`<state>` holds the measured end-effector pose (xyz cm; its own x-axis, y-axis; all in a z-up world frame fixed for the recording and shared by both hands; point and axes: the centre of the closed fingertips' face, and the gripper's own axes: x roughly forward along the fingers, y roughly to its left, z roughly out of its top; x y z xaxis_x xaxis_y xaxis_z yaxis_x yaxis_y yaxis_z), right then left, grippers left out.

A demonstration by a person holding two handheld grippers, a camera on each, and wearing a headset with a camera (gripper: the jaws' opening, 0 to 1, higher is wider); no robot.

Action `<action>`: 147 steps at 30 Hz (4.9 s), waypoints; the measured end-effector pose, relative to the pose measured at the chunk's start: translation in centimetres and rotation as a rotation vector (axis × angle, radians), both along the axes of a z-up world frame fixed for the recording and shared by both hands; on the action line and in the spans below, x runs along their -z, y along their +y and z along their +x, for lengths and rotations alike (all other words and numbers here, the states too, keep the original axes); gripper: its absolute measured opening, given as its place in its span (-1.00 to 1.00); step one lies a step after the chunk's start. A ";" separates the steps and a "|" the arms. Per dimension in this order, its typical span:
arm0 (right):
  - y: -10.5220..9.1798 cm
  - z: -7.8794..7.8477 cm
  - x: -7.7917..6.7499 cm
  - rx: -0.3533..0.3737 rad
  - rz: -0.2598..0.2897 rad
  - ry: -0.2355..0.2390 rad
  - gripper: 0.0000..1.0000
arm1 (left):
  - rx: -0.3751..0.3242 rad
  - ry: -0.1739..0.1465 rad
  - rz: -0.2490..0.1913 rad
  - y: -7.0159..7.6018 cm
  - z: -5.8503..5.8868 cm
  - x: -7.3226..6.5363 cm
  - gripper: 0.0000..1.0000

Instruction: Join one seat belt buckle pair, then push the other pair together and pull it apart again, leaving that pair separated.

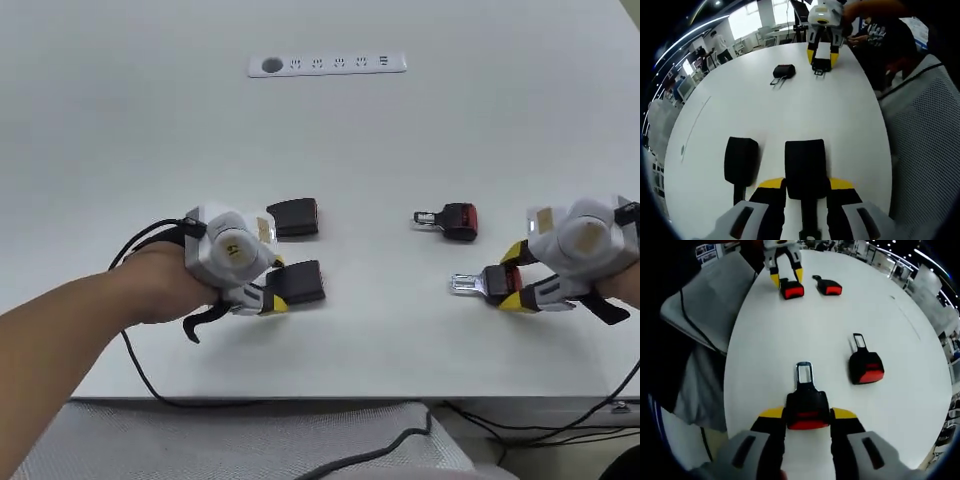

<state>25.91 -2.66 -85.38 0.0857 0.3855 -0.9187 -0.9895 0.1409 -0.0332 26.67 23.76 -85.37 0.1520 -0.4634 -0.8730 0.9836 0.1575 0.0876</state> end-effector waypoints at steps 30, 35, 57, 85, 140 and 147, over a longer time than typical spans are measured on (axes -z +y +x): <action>0.0 -0.1 0.5 -0.032 -0.040 0.038 -0.31 | 0.100 0.078 0.070 0.2 -0.4 0.9 -0.36; 0.3 -0.1 0.5 -0.051 -0.063 0.036 -0.30 | 0.107 0.104 0.078 0.1 -0.5 0.9 -0.36; 11.0 0.7 0.7 -0.026 0.082 0.021 -0.30 | 0.148 0.098 0.082 0.0 -0.6 0.9 -0.36; 17.1 0.3 0.7 -0.096 0.127 -0.014 -0.31 | 0.117 0.099 0.119 0.0 -0.6 1.0 -0.36; 19.2 0.2 1.0 -0.155 0.136 0.015 -0.33 | 0.092 0.110 0.119 -0.2 -0.6 1.1 -0.40; 19.3 0.2 0.8 -0.152 0.136 0.023 -0.32 | 0.092 0.112 0.115 -0.2 -0.6 1.0 -0.39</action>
<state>26.15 16.63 -86.22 -0.0034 0.5126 -0.8586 -1.0000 -0.0089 -0.0013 26.04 23.53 -86.41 0.0124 -0.3670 -0.9301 0.9981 0.0614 -0.0109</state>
